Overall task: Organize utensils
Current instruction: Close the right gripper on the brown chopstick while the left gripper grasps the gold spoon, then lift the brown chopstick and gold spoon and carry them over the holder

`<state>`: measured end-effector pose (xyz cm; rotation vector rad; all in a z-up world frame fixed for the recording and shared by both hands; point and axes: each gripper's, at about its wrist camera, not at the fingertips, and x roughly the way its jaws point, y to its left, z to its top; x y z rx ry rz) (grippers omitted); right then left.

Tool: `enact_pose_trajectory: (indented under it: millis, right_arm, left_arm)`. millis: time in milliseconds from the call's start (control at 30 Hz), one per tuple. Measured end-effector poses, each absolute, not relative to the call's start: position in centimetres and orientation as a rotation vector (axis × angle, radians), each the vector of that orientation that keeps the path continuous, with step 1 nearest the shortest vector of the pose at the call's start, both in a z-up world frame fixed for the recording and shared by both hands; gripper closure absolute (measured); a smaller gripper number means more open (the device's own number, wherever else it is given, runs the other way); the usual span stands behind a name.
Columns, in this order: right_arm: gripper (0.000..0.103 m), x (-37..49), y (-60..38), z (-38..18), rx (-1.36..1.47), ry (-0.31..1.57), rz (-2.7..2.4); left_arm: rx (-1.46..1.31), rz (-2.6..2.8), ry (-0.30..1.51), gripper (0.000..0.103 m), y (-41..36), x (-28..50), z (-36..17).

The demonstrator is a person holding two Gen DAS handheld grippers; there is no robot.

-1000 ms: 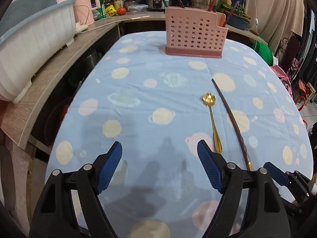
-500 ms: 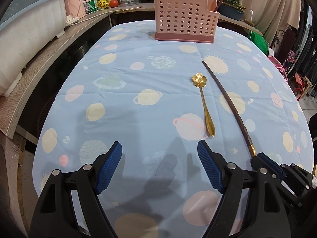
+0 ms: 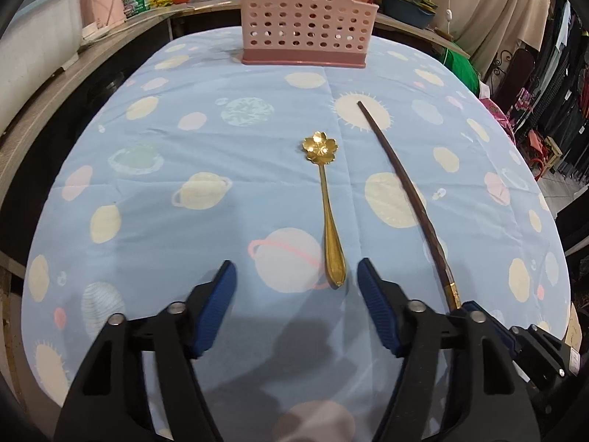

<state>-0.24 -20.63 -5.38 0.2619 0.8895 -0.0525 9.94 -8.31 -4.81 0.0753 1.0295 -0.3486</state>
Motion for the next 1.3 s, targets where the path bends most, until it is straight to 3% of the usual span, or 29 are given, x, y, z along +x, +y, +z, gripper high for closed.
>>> enact_pose_trajectory:
  millis: [100,233,633,867,933,1300]
  right_arm:
    - [0.096,-0.3,-20.6,-5.4,0.260,0.888,-0.051]
    - [0.096,-0.3,-20.6,-5.4,0.252,0.887,-0.051]
    - [0.096,-0.9,-20.5,-2.7,0.262,0.843,-0.031]
    - [0.096,-0.6,-21.5,2.1,0.311,0.742,-0.010]
    - [0.096,-0.3,-21.9,3.7,0.314,0.705,-0.010]
    - [0.096,3.4,-25.0,11.0,0.368,0.533,0.015]
  left_arm:
    - [0.095,-0.341,1.013,0.056,-8.7,10.0,-4.9]
    - [0.108,-0.363,1.010,0.091,-8.9,9.9,-4.7]
    - [0.076,-0.386,0.988,0.093,-7.2,8.7,-1.6]
    - [0.025,-0.380,0.922,0.094,-5.9,9.4,3.0]
    - [0.017,-0.383,0.900,0.102,-5.7,9.8,4.3]
    - [0.027,-0.407,0.811,0.103,-6.1,12.5,9.1]
